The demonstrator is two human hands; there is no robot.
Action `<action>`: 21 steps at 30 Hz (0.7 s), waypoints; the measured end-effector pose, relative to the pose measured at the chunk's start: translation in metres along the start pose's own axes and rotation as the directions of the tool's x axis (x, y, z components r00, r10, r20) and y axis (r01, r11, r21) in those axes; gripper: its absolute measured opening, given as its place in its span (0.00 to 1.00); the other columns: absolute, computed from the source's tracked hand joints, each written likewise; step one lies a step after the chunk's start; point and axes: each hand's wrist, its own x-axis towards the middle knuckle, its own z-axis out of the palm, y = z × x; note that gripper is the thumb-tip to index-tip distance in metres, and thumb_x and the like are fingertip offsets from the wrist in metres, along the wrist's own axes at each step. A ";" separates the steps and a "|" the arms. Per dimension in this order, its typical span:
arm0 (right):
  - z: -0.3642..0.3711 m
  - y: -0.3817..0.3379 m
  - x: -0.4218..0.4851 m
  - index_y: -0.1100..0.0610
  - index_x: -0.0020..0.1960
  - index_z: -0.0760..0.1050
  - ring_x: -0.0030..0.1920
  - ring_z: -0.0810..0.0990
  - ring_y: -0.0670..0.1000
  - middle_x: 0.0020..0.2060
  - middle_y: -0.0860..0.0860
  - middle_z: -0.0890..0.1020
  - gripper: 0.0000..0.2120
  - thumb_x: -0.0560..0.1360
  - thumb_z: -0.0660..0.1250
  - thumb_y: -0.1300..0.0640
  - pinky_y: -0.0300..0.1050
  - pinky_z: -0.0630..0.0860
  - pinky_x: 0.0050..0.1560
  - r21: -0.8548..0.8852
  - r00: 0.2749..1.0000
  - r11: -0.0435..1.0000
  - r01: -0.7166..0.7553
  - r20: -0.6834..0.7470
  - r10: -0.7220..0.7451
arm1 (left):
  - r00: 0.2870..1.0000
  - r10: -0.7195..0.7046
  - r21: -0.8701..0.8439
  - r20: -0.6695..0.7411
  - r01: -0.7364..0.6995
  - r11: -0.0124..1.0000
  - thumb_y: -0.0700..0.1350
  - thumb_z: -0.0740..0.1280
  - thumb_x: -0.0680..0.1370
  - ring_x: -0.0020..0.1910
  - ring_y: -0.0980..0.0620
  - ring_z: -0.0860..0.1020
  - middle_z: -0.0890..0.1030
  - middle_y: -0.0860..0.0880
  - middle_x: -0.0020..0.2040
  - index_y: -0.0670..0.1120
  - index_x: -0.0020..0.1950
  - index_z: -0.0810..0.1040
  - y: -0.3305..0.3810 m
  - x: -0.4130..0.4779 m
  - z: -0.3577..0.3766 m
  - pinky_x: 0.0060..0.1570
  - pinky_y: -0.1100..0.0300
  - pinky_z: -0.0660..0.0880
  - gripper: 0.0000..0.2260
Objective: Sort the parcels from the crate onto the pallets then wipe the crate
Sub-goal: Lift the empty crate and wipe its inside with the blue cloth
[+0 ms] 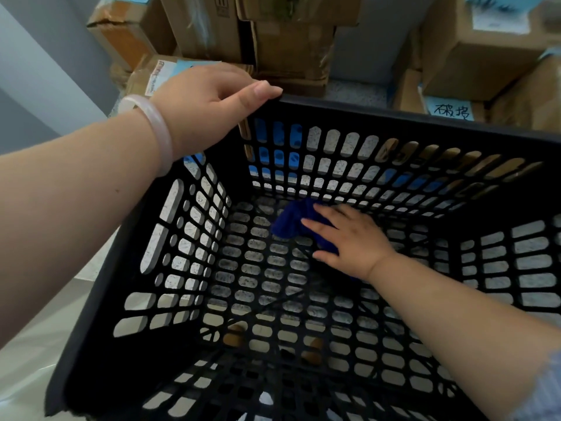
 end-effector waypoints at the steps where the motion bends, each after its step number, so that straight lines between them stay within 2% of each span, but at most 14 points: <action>1: 0.001 0.000 0.002 0.37 0.78 0.52 0.73 0.56 0.56 0.79 0.45 0.52 0.31 0.78 0.58 0.36 0.53 0.61 0.71 0.031 0.999 0.999 -0.034 0.031 0.033 | 1.000 -0.003 0.002 -0.005 0.003 1.000 0.71 0.46 0.76 0.64 0.60 0.69 0.76 0.54 0.64 0.58 0.68 0.76 0.000 0.000 0.000 0.62 0.62 0.62 0.32; 3: 0.004 -0.004 0.000 0.40 0.77 0.61 0.71 0.60 0.56 0.77 0.46 0.58 0.29 0.78 0.63 0.39 0.49 0.62 0.70 0.175 0.995 0.979 -0.101 0.034 0.097 | 1.000 -0.005 0.011 -0.013 0.006 1.000 0.70 0.46 0.76 0.65 0.60 0.68 0.75 0.54 0.65 0.59 0.68 0.76 0.000 0.000 0.002 0.62 0.62 0.61 0.30; 5: 0.012 -0.011 -0.007 0.43 0.74 0.68 0.68 0.64 0.55 0.73 0.48 0.63 0.29 0.75 0.69 0.40 0.47 0.64 0.70 0.265 0.996 0.960 -0.085 0.024 0.081 | 1.000 -0.003 0.014 -0.014 0.004 1.000 0.70 0.47 0.76 0.65 0.60 0.68 0.75 0.54 0.65 0.60 0.68 0.76 -0.001 0.000 0.002 0.63 0.61 0.62 0.30; 7: 0.018 -0.016 -0.015 0.44 0.71 0.71 0.67 0.67 0.53 0.69 0.48 0.66 0.30 0.72 0.73 0.40 0.46 0.66 0.69 0.316 0.996 0.945 -0.079 0.064 0.061 | 1.000 0.007 0.011 -0.002 -0.007 1.000 0.74 0.46 0.75 0.66 0.58 0.69 0.76 0.53 0.65 0.58 0.68 0.77 -0.003 0.000 0.002 0.66 0.58 0.63 0.34; 11: 0.010 -0.029 -0.037 0.43 0.68 0.73 0.63 0.69 0.48 0.65 0.45 0.66 0.30 0.68 0.76 0.41 0.44 0.68 0.67 0.374 0.958 0.917 -0.137 0.285 0.027 | 1.000 0.024 0.016 0.017 -0.024 1.000 0.79 0.43 0.71 0.67 0.51 0.72 0.78 0.51 0.64 0.51 0.68 0.78 -0.001 0.001 0.002 0.69 0.52 0.66 0.44; 13: 0.010 -0.042 -0.059 0.42 0.67 0.73 0.62 0.69 0.47 0.64 0.43 0.64 0.29 0.68 0.76 0.41 0.43 0.68 0.65 0.389 0.910 0.911 -0.134 0.412 -0.042 | 1.000 0.025 0.019 0.019 -0.025 1.000 0.77 0.44 0.72 0.67 0.51 0.72 0.78 0.51 0.64 0.52 0.68 0.78 0.001 0.000 0.001 0.69 0.52 0.66 0.42; 16: 0.008 -0.055 -0.078 0.40 0.69 0.71 0.65 0.67 0.49 0.66 0.43 0.61 0.28 0.71 0.74 0.42 0.45 0.66 0.66 0.390 0.819 0.905 -0.169 0.566 -0.091 | 0.999 0.038 0.030 0.029 -0.039 0.999 0.70 0.46 0.78 0.65 0.51 0.72 0.77 0.52 0.63 0.56 0.67 0.77 0.003 0.000 0.001 0.64 0.55 0.65 0.31; 19: 0.001 -0.059 -0.080 0.38 0.68 0.71 0.66 0.66 0.50 0.66 0.42 0.62 0.26 0.72 0.74 0.46 0.52 0.67 0.69 0.343 0.671 0.927 -0.149 0.724 -0.160 | 0.999 0.007 0.050 0.052 -0.009 0.999 0.72 0.44 0.75 0.64 0.52 0.72 0.77 0.53 0.62 0.53 0.67 0.78 0.006 0.001 0.002 0.61 0.56 0.65 0.37; 20: 0.001 -0.062 -0.083 0.38 0.67 0.72 0.65 0.67 0.50 0.65 0.42 0.63 0.25 0.72 0.74 0.49 0.52 0.68 0.68 0.345 0.644 0.928 -0.142 0.744 -0.178 | 0.999 0.007 0.038 0.053 -0.009 0.999 0.74 0.43 0.74 0.63 0.52 0.72 0.77 0.53 0.61 0.53 0.67 0.78 0.008 0.001 0.001 0.61 0.55 0.66 0.39; 21: 0.000 -0.064 -0.086 0.39 0.67 0.73 0.64 0.69 0.50 0.64 0.42 0.64 0.24 0.73 0.73 0.52 0.51 0.69 0.67 0.349 0.648 0.928 -0.126 0.738 -0.189 | 0.999 0.011 0.031 0.050 -0.012 0.999 0.75 0.43 0.73 0.63 0.52 0.72 0.77 0.53 0.61 0.52 0.67 0.79 0.008 0.001 0.000 0.62 0.54 0.67 0.40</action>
